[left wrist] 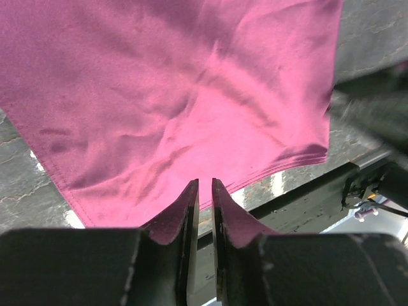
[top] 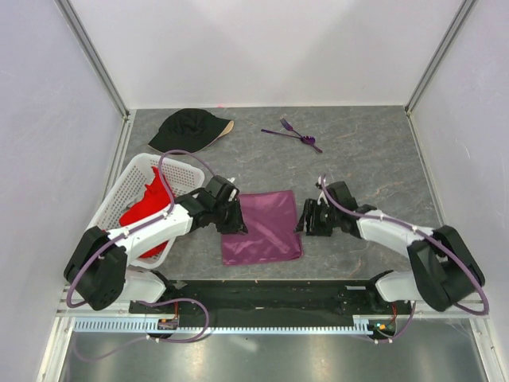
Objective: Fold the napkin into a case and place the utensils inside
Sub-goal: Smooth out the lower triangle-folded napkin at the center of the board.
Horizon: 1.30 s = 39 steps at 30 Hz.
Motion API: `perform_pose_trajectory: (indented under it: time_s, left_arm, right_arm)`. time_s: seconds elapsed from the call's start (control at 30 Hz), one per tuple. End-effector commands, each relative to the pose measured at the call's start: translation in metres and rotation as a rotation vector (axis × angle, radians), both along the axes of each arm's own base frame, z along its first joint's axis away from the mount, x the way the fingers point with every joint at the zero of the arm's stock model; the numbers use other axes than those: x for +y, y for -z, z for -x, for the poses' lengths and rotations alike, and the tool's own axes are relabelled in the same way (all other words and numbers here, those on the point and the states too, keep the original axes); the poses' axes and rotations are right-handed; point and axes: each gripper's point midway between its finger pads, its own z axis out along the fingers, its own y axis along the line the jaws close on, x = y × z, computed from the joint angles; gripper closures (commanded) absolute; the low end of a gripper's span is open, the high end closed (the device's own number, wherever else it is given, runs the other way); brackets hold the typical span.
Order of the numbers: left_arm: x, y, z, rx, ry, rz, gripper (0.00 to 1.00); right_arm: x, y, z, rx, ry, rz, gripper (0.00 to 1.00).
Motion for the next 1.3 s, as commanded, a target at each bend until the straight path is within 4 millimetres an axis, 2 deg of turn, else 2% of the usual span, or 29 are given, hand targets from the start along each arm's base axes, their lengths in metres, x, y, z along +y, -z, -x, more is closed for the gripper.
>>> perform_pose_trajectory:
  time_s: [0.0, 0.03, 0.07, 0.13, 0.17, 0.2, 0.23, 0.27, 0.3, 0.37, 0.47, 0.5, 0.67, 0.7, 0.87, 1.0, 1.17, 1.27]
  left_arm:
    - [0.006, 0.005, 0.006, -0.003, 0.038, -0.009, 0.82]
    - [0.008, 0.007, 0.009, 0.005, 0.040, -0.011, 0.82]
    - [0.008, 0.008, 0.011, 0.012, 0.041, -0.010, 0.82]
    - [0.011, 0.012, 0.016, 0.025, 0.040, -0.012, 0.83]
    - [0.013, 0.013, 0.017, 0.025, 0.036, -0.016, 0.83]
    - [0.015, 0.015, 0.018, 0.026, 0.035, -0.023, 0.83]
    - [0.018, 0.019, 0.019, 0.028, 0.029, -0.035, 0.83]
    - [0.020, 0.020, 0.020, 0.028, 0.024, -0.041, 0.83]
    - [0.022, 0.021, 0.021, 0.033, 0.020, -0.043, 0.83]
    - [0.026, 0.025, 0.023, 0.036, 0.012, -0.055, 0.83]
    - [0.032, 0.030, 0.023, 0.034, -0.004, -0.078, 0.83]
    - [0.033, 0.032, 0.023, 0.035, -0.007, -0.084, 0.83]
    - [0.041, 0.043, 0.028, 0.061, -0.020, -0.115, 0.87]
    - [0.041, 0.044, 0.029, 0.066, -0.029, -0.114, 0.88]
    - [0.045, 0.052, 0.033, 0.082, -0.058, -0.115, 0.90]
    - [0.047, 0.056, 0.036, 0.093, -0.081, -0.116, 0.90]
    - [0.043, 0.036, 0.034, 0.060, -0.100, -0.063, 0.90]
    - [0.041, 0.017, 0.028, 0.026, -0.132, -0.025, 0.88]
  right_arm:
    - [-0.016, -0.003, -0.049, -0.056, 0.018, 0.097, 0.37]
    - [-0.019, -0.002, -0.058, -0.063, 0.022, 0.106, 0.37]
    - [-0.016, -0.009, -0.070, -0.085, 0.020, 0.099, 0.37]
    - [-0.017, -0.003, -0.082, -0.078, 0.020, 0.123, 0.36]
    - [-0.015, -0.010, -0.096, -0.115, 0.011, 0.130, 0.36]
    - [-0.015, -0.002, -0.100, -0.098, 0.004, 0.144, 0.36]
    - [-0.014, -0.003, -0.109, -0.110, 0.008, 0.146, 0.36]
    - [-0.011, -0.009, -0.121, -0.132, 0.013, 0.136, 0.36]
    - [-0.008, -0.003, -0.124, -0.114, 0.010, 0.130, 0.37]
    - [-0.001, -0.009, -0.137, -0.132, 0.023, 0.102, 0.38]
    - [0.008, -0.005, -0.149, -0.129, 0.027, 0.076, 0.40]
    - [0.008, 0.002, -0.150, -0.108, 0.032, 0.079, 0.43]
    - [0.008, 0.008, -0.162, -0.114, 0.049, 0.095, 0.49]
    - [0.008, 0.010, -0.162, -0.112, 0.049, 0.101, 0.55]
    - [0.004, 0.021, -0.167, -0.107, 0.070, 0.135, 0.67]
    - [-0.002, 0.030, -0.172, -0.102, 0.092, 0.171, 0.83]
    - [-0.006, 0.027, -0.175, -0.118, 0.103, 0.190, 0.96]
    - [-0.005, 0.016, -0.177, -0.143, 0.107, 0.183, 0.95]
